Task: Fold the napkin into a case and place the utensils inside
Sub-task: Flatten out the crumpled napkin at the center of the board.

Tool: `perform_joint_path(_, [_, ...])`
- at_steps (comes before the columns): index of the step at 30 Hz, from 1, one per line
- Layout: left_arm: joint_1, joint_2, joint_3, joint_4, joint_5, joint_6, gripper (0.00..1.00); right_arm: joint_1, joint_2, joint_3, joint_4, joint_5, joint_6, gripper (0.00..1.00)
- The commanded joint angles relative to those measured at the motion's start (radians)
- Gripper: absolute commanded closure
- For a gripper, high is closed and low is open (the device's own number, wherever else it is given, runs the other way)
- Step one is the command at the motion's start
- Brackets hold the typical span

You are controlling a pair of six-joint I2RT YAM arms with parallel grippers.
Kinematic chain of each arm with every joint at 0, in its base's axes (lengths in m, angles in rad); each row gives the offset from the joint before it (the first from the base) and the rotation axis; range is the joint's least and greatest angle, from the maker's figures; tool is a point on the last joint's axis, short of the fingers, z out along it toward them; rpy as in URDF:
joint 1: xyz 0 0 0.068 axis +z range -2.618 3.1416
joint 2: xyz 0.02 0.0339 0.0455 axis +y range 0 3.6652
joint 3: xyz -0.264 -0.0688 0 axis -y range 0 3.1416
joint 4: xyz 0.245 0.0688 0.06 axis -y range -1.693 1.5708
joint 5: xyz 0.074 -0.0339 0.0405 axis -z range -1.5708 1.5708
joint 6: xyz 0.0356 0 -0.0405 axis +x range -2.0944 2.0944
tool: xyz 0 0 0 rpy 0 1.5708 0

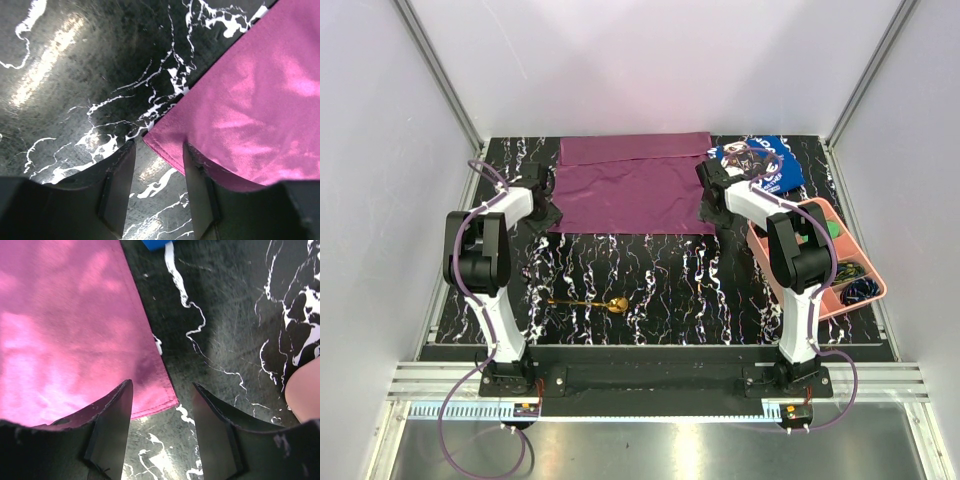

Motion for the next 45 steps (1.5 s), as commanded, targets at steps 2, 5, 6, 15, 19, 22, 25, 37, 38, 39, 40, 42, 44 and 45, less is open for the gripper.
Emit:
perform_joint_path(2, [0.018, -0.013, -0.01, -0.017, -0.054, 0.013, 0.5, -0.008, 0.003, -0.017, 0.002, -0.005, 0.026, 0.4])
perform_joint_path(5, [0.023, 0.006, -0.012, -0.004, -0.036, 0.018, 0.53, -0.012, 0.006, -0.029, 0.003, -0.018, 0.039, 0.4])
perform_joint_path(6, [0.023, 0.01, -0.013, 0.002, -0.023, 0.022, 0.57, -0.012, 0.005, -0.033, 0.009, -0.021, 0.044, 0.41])
perform_joint_path(15, [0.023, 0.01, -0.039, 0.063, 0.003, 0.048, 0.74, -0.014, 0.009, -0.075, 0.02, -0.067, 0.072, 0.46])
perform_joint_path(19, [0.023, 0.003, -0.059, 0.091, 0.016, 0.065, 0.81, -0.012, 0.04, -0.066, 0.019, -0.072, 0.072, 0.6])
perform_joint_path(22, [0.023, -0.016, -0.079, 0.121, 0.023, 0.076, 0.86, -0.014, 0.039, -0.065, 0.031, -0.077, 0.076, 0.73])
perform_joint_path(25, [0.023, -0.023, -0.084, 0.141, 0.047, 0.08, 0.92, -0.014, 0.034, -0.071, 0.051, -0.084, 0.082, 0.81])
perform_joint_path(37, [-0.008, -0.06, -0.119, 0.089, -0.008, 0.039, 0.51, -0.012, 0.028, -0.06, 0.054, -0.1, 0.073, 0.88])
perform_joint_path(38, [-0.016, -0.054, -0.111, 0.082, -0.013, 0.035, 0.52, -0.012, 0.028, -0.062, 0.054, -0.101, 0.072, 0.88])
perform_joint_path(39, [-0.02, -0.048, -0.105, 0.076, -0.019, 0.033, 0.54, -0.014, 0.026, -0.062, 0.052, -0.098, 0.073, 0.88])
perform_joint_path(40, [-0.023, -0.042, -0.101, 0.073, -0.029, 0.03, 0.56, -0.014, 0.022, -0.065, 0.052, -0.1, 0.075, 0.89])
perform_joint_path(42, [-0.034, -0.037, -0.081, 0.048, -0.054, 0.018, 0.56, -0.014, 0.019, -0.068, 0.054, -0.101, 0.078, 0.89])
perform_joint_path(44, [-0.037, -0.014, -0.056, 0.01, -0.06, -0.005, 0.59, -0.014, 0.016, -0.071, 0.054, -0.104, 0.079, 0.89])
perform_joint_path(45, [-0.037, -0.003, -0.044, -0.003, -0.062, -0.013, 0.62, -0.012, 0.01, -0.072, 0.054, -0.107, 0.081, 0.9])
